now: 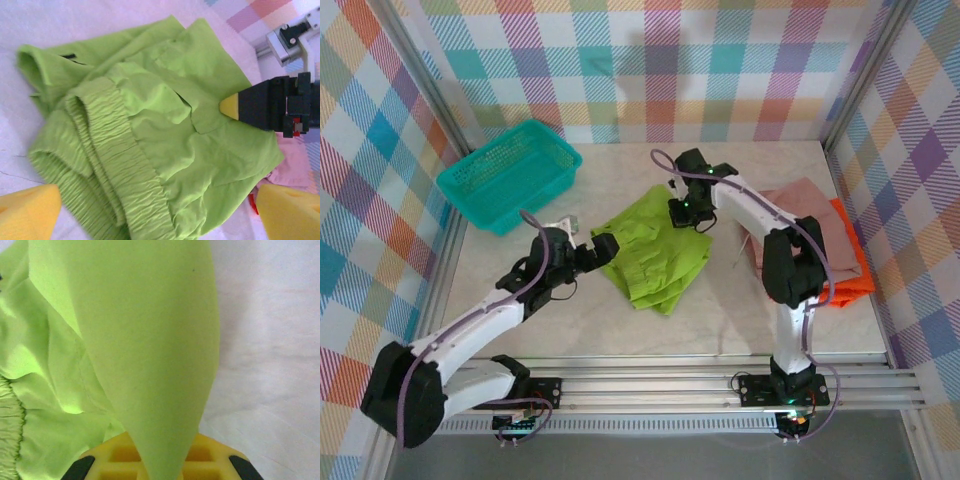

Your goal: Fold and stack the shorts

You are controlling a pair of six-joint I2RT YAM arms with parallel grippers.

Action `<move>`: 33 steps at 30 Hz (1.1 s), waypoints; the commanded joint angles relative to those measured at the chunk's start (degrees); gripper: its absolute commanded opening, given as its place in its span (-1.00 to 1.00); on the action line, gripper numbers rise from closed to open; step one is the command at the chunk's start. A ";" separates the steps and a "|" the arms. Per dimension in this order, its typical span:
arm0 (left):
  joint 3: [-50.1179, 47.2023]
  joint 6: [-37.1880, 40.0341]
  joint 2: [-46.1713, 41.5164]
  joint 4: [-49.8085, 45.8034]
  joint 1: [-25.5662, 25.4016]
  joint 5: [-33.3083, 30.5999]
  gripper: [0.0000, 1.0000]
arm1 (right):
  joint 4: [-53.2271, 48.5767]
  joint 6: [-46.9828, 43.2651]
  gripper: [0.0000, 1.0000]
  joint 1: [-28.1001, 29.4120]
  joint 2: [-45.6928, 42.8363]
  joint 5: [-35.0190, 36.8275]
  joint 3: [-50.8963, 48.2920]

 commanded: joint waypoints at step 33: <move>1.19 -1.69 4.39 4.39 0.67 2.04 1.00 | -30.15 -10.38 -1.00 -3.52 -8.95 39.25 28.18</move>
